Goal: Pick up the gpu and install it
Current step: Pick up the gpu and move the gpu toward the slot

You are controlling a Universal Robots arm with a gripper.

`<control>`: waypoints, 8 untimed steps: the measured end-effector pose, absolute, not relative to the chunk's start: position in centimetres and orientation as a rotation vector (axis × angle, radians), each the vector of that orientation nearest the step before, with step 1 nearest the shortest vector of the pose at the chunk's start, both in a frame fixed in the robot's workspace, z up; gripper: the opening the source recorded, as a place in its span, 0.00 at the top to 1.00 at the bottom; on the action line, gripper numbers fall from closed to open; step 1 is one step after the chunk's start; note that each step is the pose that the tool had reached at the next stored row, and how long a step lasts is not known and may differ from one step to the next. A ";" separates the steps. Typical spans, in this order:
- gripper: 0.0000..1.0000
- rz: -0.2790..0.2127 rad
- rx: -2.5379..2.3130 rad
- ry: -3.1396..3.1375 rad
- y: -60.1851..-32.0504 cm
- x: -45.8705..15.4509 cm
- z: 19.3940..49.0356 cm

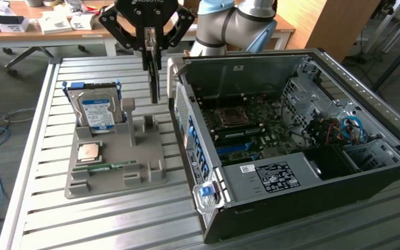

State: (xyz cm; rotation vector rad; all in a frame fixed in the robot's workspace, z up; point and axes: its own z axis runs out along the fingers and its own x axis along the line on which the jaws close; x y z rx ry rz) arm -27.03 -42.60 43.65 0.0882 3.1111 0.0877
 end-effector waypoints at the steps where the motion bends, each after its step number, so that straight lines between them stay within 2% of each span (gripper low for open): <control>1: 0.74 0.088 0.088 3.111 -42.6 -26.8 43.6; 8: 0.74 0.088 0.088 3.111 -42.6 -25.2 43.7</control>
